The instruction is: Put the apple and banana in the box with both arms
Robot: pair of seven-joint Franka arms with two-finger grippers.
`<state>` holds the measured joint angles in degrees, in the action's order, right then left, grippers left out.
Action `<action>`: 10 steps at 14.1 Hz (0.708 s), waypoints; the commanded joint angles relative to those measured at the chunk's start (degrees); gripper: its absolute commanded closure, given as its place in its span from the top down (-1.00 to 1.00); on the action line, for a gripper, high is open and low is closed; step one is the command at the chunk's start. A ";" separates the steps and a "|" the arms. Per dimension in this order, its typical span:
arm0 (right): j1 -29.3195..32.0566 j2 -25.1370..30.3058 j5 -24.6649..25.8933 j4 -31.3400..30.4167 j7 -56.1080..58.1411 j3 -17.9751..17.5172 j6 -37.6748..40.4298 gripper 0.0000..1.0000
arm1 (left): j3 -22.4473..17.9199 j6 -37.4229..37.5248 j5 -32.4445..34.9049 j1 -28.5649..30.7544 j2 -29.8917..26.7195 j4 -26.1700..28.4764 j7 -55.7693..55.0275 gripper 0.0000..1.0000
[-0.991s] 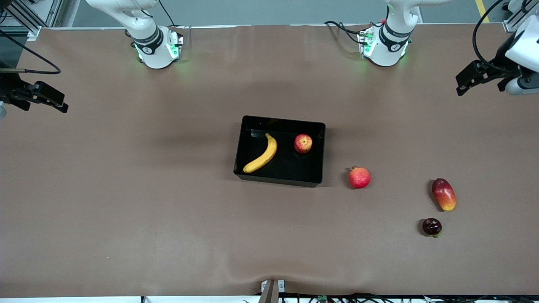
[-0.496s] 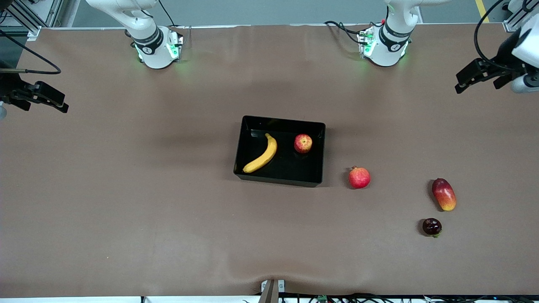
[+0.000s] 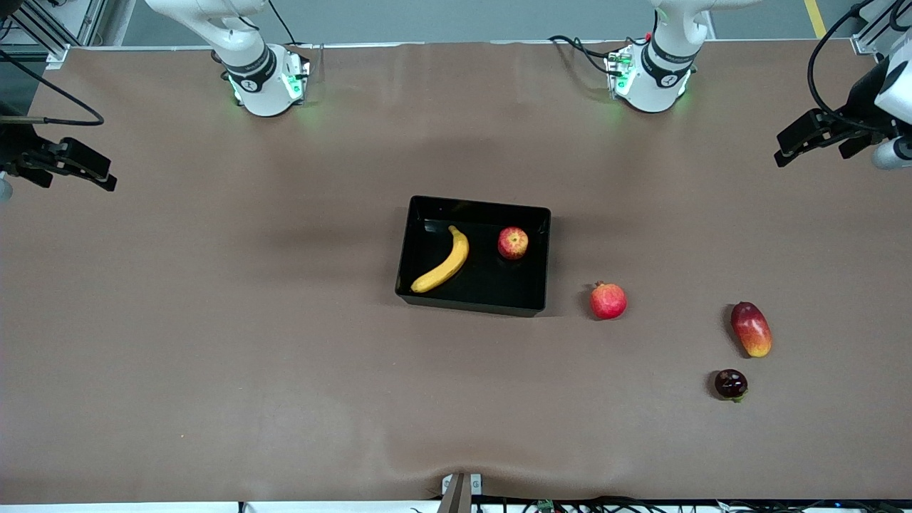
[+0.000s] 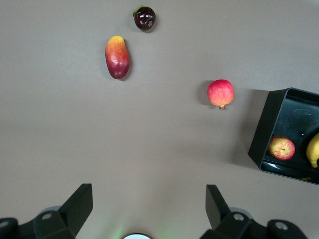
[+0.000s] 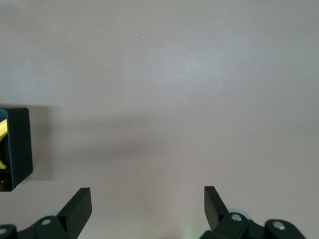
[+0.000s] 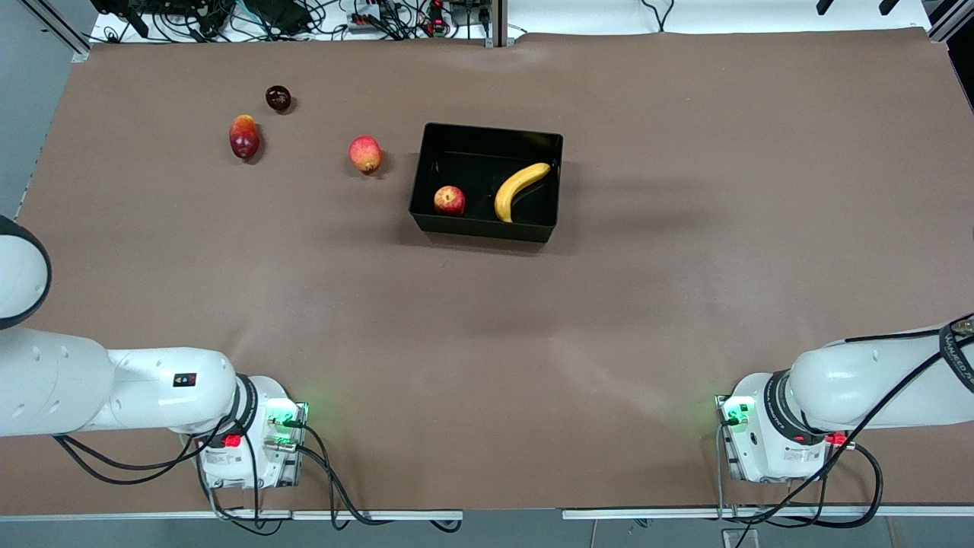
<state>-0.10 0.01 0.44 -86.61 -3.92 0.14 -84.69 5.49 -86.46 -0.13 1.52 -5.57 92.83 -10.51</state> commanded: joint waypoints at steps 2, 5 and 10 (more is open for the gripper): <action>-0.25 -0.10 0.96 0.39 0.14 -0.05 0.49 1.00 | 0.05 0.24 -0.49 0.15 1.00 -1.61 0.05 1.00; -0.25 -0.10 0.96 0.39 0.14 -0.05 0.49 1.00 | -0.04 0.24 -0.58 0.32 1.00 -1.69 0.05 1.00; -0.25 -0.10 0.96 0.39 0.14 -0.05 0.49 1.00 | -0.04 0.24 -0.58 0.85 1.00 -1.69 0.14 1.00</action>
<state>-0.10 0.01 0.44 -86.61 -3.92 0.14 -84.69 5.40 -86.47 -0.13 1.76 -5.04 92.32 -10.51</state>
